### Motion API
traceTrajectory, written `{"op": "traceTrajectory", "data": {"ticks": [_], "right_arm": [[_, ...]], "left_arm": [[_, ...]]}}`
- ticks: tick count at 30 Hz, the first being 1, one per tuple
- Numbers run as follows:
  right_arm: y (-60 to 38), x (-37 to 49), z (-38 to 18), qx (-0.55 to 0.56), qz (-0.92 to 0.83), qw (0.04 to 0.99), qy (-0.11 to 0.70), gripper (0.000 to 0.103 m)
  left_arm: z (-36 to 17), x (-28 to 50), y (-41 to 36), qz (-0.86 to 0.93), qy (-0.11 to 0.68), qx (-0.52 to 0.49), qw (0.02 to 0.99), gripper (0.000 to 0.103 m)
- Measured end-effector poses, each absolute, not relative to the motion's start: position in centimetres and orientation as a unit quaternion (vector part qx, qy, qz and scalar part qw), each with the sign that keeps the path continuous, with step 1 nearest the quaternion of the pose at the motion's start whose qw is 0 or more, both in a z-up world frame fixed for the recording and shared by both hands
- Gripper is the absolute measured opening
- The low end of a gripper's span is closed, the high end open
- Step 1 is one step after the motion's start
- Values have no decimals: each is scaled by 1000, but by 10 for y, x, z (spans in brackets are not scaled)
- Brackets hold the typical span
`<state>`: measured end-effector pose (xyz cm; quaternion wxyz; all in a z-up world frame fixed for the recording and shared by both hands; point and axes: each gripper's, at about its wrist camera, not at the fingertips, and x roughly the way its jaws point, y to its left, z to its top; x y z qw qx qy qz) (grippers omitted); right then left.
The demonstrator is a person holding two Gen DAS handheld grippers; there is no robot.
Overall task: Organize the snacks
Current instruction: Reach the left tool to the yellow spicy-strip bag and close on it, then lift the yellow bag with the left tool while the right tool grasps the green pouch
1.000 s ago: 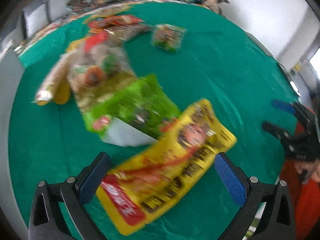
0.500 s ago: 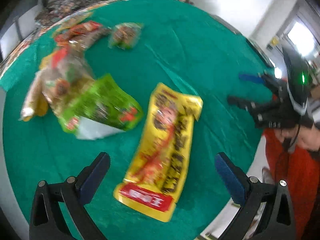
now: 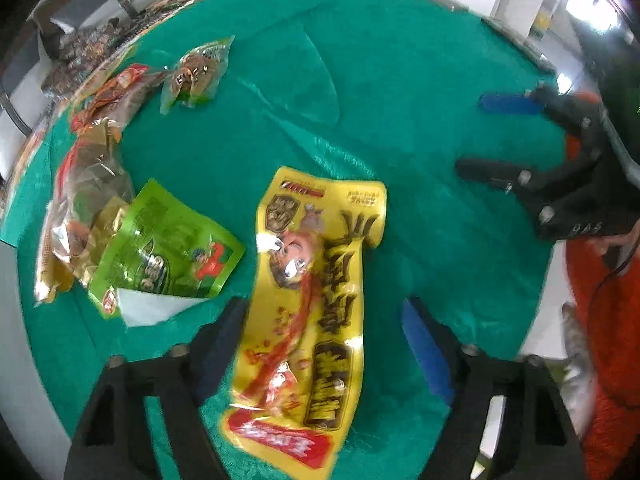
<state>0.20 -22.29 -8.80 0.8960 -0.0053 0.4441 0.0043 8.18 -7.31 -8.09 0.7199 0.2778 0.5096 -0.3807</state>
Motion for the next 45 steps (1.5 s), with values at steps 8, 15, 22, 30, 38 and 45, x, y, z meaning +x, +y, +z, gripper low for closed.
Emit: {"op": "traceTrajectory", "data": {"ticks": [8, 15, 22, 30, 38, 45], "right_arm": [[-222, 2, -89, -6, 5, 896, 445, 90], [-221, 1, -89, -6, 4, 896, 444, 90], [-223, -1, -89, -7, 4, 897, 442, 90], [-223, 0, -89, -7, 4, 897, 443, 90], [-223, 0, -89, -7, 4, 896, 443, 90], [-206, 7, -65, 10, 75, 898, 434, 89]], "left_arm": [[-72, 70, -39, -323, 517, 218, 762, 42], [-73, 58, 13, -210, 529, 158, 807, 42], [-76, 71, 65, -123, 530, 85, 835, 42], [-78, 96, 102, -60, 525, -1, 849, 42], [-86, 111, 113, -48, 510, -14, 859, 53], [-89, 102, 115, -49, 499, 28, 865, 68]]}}
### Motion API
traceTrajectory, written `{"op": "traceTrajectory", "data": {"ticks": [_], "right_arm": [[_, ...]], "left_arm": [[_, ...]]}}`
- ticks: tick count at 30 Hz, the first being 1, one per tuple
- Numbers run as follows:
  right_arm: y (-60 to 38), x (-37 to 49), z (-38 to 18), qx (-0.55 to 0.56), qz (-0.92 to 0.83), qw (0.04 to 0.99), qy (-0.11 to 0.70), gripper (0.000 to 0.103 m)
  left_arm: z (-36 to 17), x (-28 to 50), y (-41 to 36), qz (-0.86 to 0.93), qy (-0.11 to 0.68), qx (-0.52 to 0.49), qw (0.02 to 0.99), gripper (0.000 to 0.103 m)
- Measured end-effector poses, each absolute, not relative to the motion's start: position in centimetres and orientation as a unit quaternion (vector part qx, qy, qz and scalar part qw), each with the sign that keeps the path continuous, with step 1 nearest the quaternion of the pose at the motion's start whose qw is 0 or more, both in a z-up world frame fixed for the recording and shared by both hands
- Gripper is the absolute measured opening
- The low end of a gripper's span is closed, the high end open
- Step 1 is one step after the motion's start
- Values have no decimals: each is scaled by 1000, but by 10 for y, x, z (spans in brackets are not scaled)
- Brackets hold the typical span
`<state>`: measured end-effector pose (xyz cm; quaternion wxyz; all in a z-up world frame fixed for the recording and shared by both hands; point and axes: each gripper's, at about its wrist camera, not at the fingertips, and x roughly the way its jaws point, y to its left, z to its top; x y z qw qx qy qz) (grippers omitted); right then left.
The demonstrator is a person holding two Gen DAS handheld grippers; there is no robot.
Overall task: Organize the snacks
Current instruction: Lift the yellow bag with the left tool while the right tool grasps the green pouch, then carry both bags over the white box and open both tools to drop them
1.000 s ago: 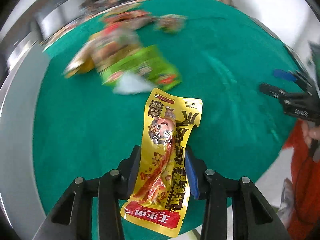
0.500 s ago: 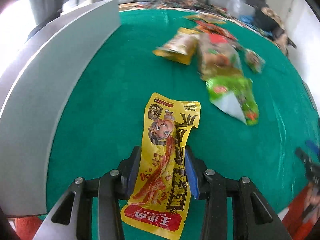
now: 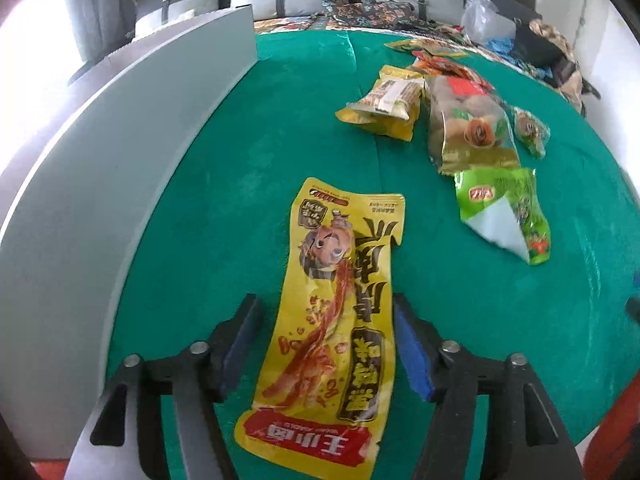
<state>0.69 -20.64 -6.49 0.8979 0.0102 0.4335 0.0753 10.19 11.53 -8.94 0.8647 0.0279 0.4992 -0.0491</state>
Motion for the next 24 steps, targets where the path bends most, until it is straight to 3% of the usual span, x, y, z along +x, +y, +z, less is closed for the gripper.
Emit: {"op": "traceTrajectory", "data": {"ticks": [5, 8, 12, 14, 15, 16, 17, 24], "right_arm": [[-133, 66, -53, -12, 206, 866, 455, 88], [-91, 117, -65, 1, 225, 842, 490, 88], [-56, 153, -78, -3, 238, 831, 503, 84], [-53, 154, -76, -23, 231, 832, 504, 67], [-57, 152, -74, -7, 234, 826, 513, 41], [-62, 149, -73, 14, 246, 818, 520, 35], [-70, 143, -70, 37, 251, 812, 525, 22], [-113, 105, -53, 129, 244, 807, 523, 19]], "left_arm": [[-90, 107, 120, -53, 506, 27, 860, 73], [-87, 106, 121, -50, 499, 30, 864, 52], [-81, 102, 128, -51, 491, 14, 869, 40], [-80, 100, 134, -48, 490, -3, 871, 39], [-80, 98, 137, -48, 487, -12, 872, 39], [-80, 97, 140, -49, 484, -23, 873, 39], [-80, 95, 142, -50, 483, -33, 873, 39], [-59, 89, 150, -81, 468, -107, 873, 38]]}}
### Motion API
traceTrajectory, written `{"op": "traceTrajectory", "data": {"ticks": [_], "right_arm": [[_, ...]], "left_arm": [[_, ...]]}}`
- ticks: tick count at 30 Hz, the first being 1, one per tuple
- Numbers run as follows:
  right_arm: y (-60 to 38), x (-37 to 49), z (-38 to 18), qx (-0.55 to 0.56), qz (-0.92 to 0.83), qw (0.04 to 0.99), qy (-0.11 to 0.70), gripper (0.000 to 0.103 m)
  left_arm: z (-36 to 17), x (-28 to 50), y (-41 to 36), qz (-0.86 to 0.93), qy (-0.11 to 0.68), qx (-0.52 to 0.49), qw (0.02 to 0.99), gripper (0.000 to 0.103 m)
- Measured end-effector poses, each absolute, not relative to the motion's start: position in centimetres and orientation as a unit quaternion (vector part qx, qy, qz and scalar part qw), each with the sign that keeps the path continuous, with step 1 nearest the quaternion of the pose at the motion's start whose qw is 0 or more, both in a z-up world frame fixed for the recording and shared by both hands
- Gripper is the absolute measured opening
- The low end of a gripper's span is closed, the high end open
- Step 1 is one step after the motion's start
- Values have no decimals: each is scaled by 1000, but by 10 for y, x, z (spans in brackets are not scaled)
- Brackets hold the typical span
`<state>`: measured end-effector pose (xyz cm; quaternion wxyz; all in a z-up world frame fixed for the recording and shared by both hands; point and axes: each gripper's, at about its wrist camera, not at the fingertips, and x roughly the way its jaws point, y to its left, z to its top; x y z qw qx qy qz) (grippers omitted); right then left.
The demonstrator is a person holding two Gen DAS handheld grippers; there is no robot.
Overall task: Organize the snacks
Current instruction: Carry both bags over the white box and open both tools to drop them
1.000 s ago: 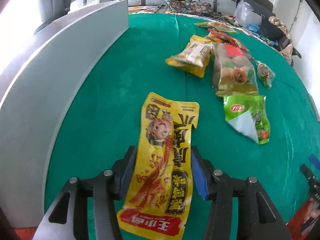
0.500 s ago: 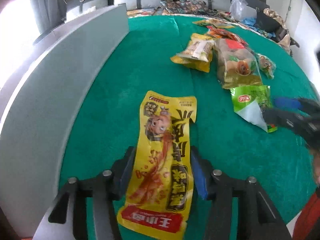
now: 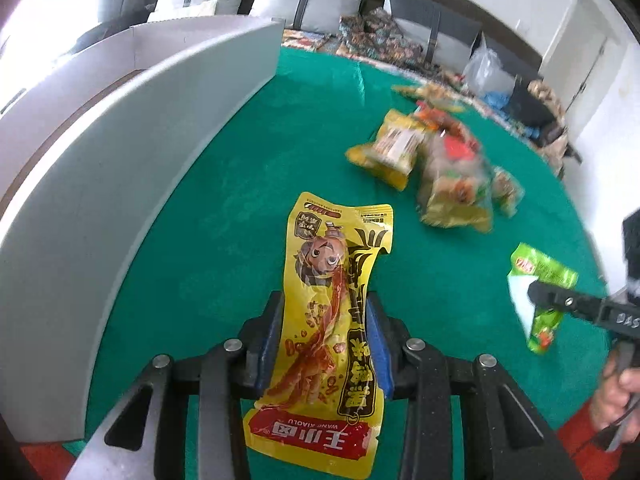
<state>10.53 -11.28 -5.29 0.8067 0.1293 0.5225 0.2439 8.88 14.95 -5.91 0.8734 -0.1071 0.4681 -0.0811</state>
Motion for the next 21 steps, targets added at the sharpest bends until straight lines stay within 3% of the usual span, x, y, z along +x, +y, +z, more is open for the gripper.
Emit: {"op": "traceTrajectory", "data": {"ticks": [10, 16, 21], "right_arm": [[-122, 110, 9, 216, 253, 814, 476, 19], [-41, 154, 72, 233, 334, 801, 438, 19], [76, 184, 113, 214, 403, 788, 414, 19]], "left_arm": [[41, 93, 204, -108, 398, -183, 892, 38], [83, 113, 293, -16, 375, -155, 914, 39], [65, 128, 371, 88, 403, -131, 901, 40]]}}
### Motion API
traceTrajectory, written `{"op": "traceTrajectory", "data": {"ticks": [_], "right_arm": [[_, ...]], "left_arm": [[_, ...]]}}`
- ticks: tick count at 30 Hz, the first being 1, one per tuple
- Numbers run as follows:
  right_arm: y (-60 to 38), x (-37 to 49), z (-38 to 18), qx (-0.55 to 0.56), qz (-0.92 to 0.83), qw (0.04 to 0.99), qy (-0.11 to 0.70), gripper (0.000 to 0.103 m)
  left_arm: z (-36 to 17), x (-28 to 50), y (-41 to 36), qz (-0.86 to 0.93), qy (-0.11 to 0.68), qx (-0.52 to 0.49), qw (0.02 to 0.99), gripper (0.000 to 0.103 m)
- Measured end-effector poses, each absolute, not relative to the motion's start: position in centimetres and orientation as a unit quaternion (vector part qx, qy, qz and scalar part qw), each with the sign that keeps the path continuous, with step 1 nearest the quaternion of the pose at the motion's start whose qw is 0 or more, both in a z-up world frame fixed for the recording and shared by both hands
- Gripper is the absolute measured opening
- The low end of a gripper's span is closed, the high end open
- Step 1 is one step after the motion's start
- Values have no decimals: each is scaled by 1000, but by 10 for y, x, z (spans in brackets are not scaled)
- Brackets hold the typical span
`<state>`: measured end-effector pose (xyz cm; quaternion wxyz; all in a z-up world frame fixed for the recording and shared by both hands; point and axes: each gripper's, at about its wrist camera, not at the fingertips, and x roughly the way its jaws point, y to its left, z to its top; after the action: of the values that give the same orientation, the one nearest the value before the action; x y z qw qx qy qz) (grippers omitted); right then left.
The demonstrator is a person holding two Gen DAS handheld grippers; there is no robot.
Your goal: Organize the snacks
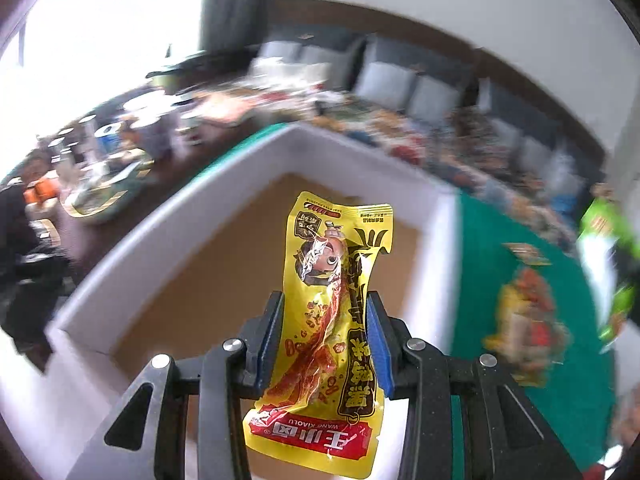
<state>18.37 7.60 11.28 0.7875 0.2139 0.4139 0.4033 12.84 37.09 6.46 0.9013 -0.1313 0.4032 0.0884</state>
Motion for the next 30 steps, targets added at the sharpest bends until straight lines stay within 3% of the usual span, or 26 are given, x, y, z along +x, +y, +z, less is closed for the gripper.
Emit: {"op": "traceTrajectory", "data": {"ticks": [4, 6, 8, 11, 16, 23, 30], "right_arm": [[153, 205, 102, 201, 409, 782, 425, 23], [179, 216, 88, 195, 384, 790, 437, 49], [180, 217, 77, 198, 359, 792, 453, 64], [158, 217, 67, 192, 337, 804, 451, 64], [82, 197, 51, 126, 282, 850, 426, 65], [-92, 136, -8, 10, 143, 907, 395, 65], [-252, 88, -60, -2, -13, 911, 411, 65]], "left_arm": [[20, 143, 404, 156, 466, -109, 864, 52], [-2, 145, 407, 165, 495, -106, 847, 77], [-11, 141, 406, 170, 498, -97, 845, 85], [-11, 137, 398, 170, 490, -90, 850, 91], [-1, 137, 369, 144, 466, -68, 870, 91], [-6, 142, 327, 120, 500, -18, 857, 91], [-9, 145, 293, 136, 508, 29, 850, 91]]}}
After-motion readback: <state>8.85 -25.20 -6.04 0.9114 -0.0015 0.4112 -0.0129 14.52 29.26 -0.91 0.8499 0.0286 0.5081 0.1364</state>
